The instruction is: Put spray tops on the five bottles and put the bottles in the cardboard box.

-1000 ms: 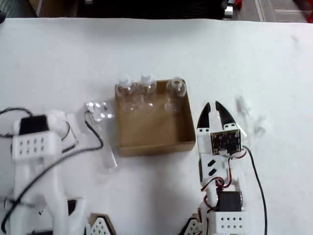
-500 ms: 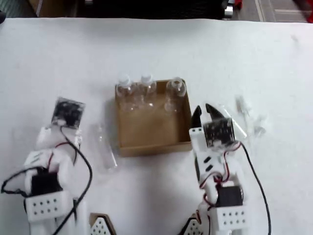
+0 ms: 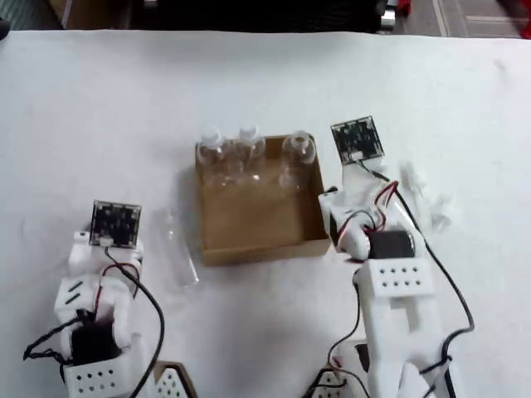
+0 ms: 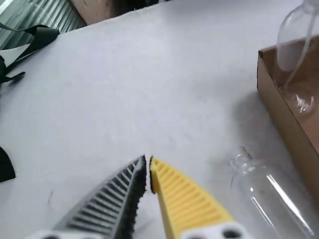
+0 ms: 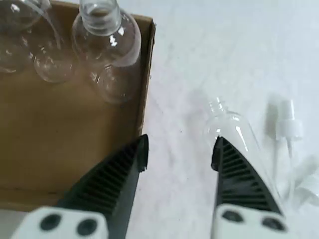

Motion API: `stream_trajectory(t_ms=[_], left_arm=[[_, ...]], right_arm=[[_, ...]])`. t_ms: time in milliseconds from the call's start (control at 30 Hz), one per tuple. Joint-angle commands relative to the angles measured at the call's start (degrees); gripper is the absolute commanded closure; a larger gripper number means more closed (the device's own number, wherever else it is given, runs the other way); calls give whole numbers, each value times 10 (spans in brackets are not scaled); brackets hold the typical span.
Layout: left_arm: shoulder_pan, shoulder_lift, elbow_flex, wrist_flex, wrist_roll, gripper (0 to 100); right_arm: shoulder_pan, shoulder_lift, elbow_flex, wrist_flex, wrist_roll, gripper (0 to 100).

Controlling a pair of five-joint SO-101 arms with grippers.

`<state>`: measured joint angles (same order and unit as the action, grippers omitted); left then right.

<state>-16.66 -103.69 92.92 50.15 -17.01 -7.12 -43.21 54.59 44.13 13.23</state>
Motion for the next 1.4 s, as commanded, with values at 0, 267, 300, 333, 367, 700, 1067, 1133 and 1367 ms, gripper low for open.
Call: stream_trajectory(t_ms=[0, 267, 300, 333, 367, 700, 1067, 1133, 1367], left_arm=[[8, -6, -6, 5, 5, 977], [8, -6, -4, 6, 4, 977], [8, -6, -4, 6, 4, 977], [8, -6, -4, 6, 4, 977], [8, -6, -4, 6, 4, 977], [8, -6, -3, 6, 4, 977], [8, -6, 3, 2, 4, 977], [8, -6, 3, 1, 4, 977], [8, -6, 23, -35, 4, 977]], right_arm=[[-15, 29, -35, -7, -3, 813], [-18, 139, -73, -10, -4, 817], [-19, 146, -74, -11, -5, 817], [-22, 153, -77, -11, -7, 818], [-26, 158, -80, -11, -7, 818], [-57, 172, -66, -31, -4, 819], [-32, 238, -66, -84, -6, 970], [-34, 237, -66, -83, -6, 985], [-52, 239, -66, -80, -7, 981]])
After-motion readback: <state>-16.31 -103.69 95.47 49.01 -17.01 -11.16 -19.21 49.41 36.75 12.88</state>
